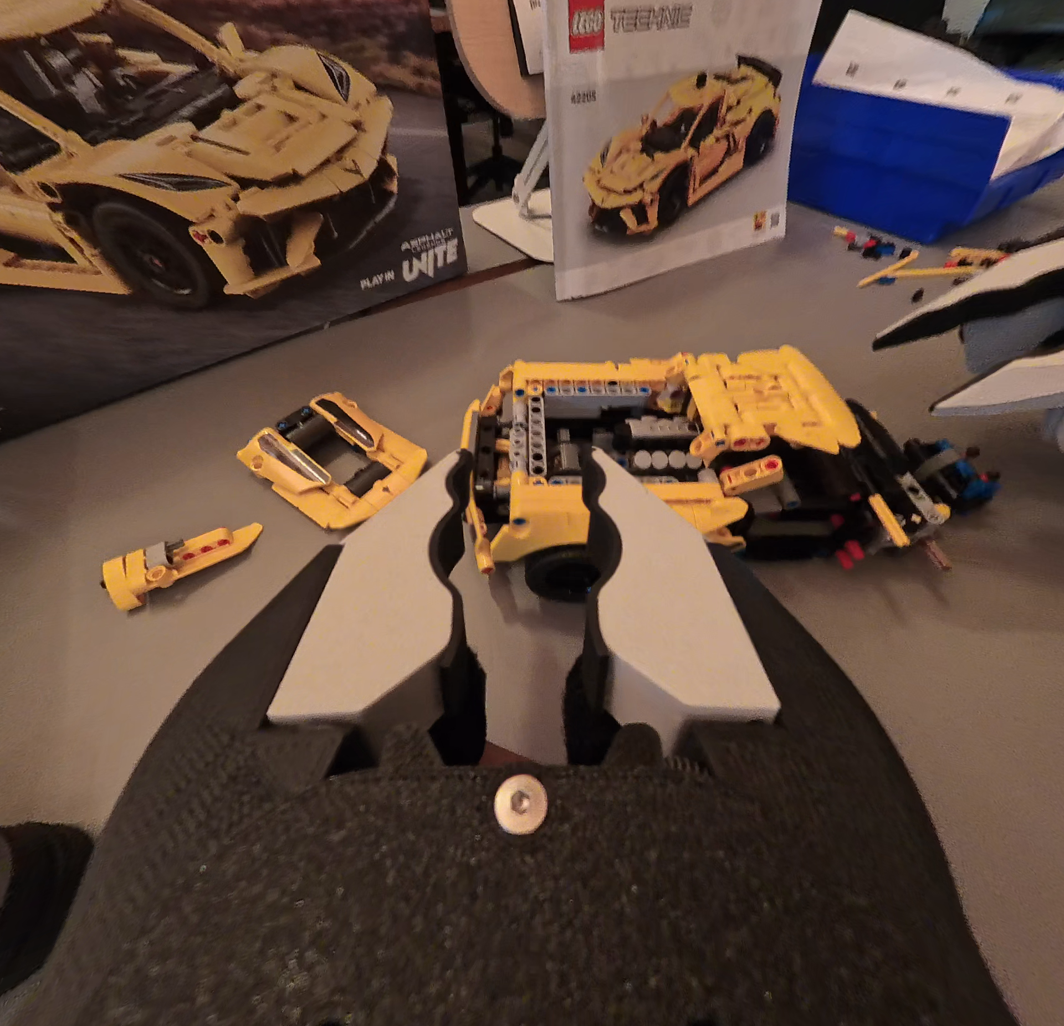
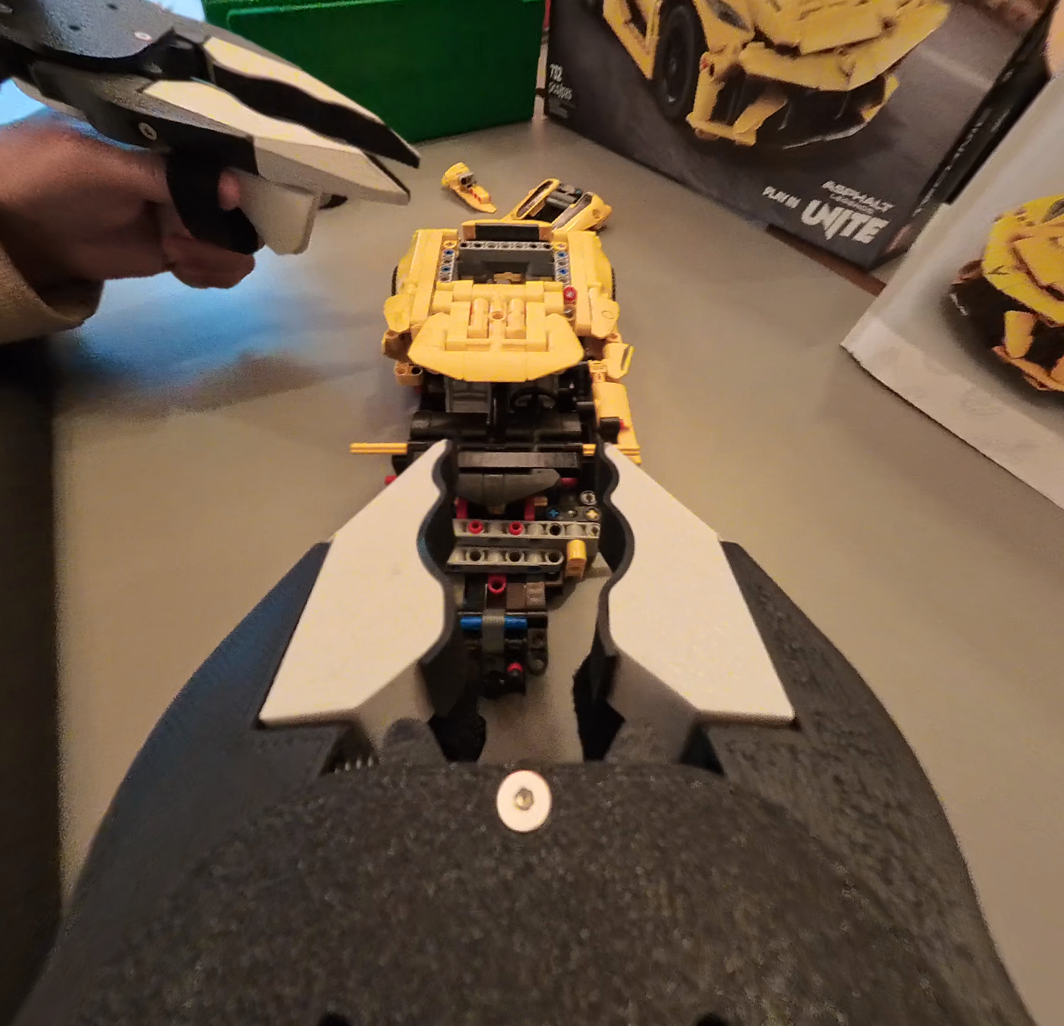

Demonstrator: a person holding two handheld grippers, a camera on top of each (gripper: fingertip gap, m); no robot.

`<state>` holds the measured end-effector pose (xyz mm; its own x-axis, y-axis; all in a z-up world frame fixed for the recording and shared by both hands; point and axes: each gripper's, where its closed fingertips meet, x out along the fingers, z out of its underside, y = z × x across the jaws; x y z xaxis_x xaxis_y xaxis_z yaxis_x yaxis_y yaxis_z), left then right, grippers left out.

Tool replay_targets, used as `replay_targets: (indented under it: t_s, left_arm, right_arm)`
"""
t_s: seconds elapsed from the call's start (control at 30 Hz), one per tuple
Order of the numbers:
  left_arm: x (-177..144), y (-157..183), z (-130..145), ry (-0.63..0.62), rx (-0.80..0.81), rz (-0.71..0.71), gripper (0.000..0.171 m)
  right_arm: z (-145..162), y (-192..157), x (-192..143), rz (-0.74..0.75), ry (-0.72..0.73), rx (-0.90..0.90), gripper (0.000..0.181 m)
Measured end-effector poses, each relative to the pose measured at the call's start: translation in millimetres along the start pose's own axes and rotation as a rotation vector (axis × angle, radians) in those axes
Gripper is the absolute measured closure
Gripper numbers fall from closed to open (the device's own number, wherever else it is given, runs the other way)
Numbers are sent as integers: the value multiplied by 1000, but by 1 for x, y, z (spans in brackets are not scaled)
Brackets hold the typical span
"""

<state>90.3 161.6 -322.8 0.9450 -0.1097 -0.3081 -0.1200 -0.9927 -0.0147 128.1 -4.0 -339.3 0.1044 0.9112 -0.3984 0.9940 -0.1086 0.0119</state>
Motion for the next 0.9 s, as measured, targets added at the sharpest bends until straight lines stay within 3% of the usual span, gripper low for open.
replay_targets:
  t_s: [0.1,0.23,0.33,0.43,0.5,0.57,0.63,0.73,0.83,0.9]
  left_arm:
    - [1,6,13,-53,8,8,132]
    - [4,18,11,-46,61,37,127]
    - [6,22,11,-41,101,32,128]
    - [8,30,11,-45,87,70,127]
    - [7,33,8,-31,92,81,128]
    - [6,40,4,-17,96,116,128]
    - [5,54,4,-9,122,176,129]
    - [7,70,8,-22,260,188,132]
    - [8,84,10,-15,458,149,152]
    - [12,86,16,-29,579,85,154]
  right_arm:
    - [-2,-12,9,15,-37,-126,129]
    - [-13,-38,28,7,-142,-311,131]
    - [-32,-42,38,34,-99,-403,154]
    - [-38,-29,42,60,-100,-406,141]
    - [-26,-25,49,-5,-177,-344,114]
    - [-15,-24,50,-55,-214,-314,110]
    - [-17,-20,50,-19,-185,-365,119]
    - [-22,-15,50,71,-141,-483,127]
    - [-22,-17,53,72,-126,-480,138]
    - [-21,-19,55,64,-117,-462,145]
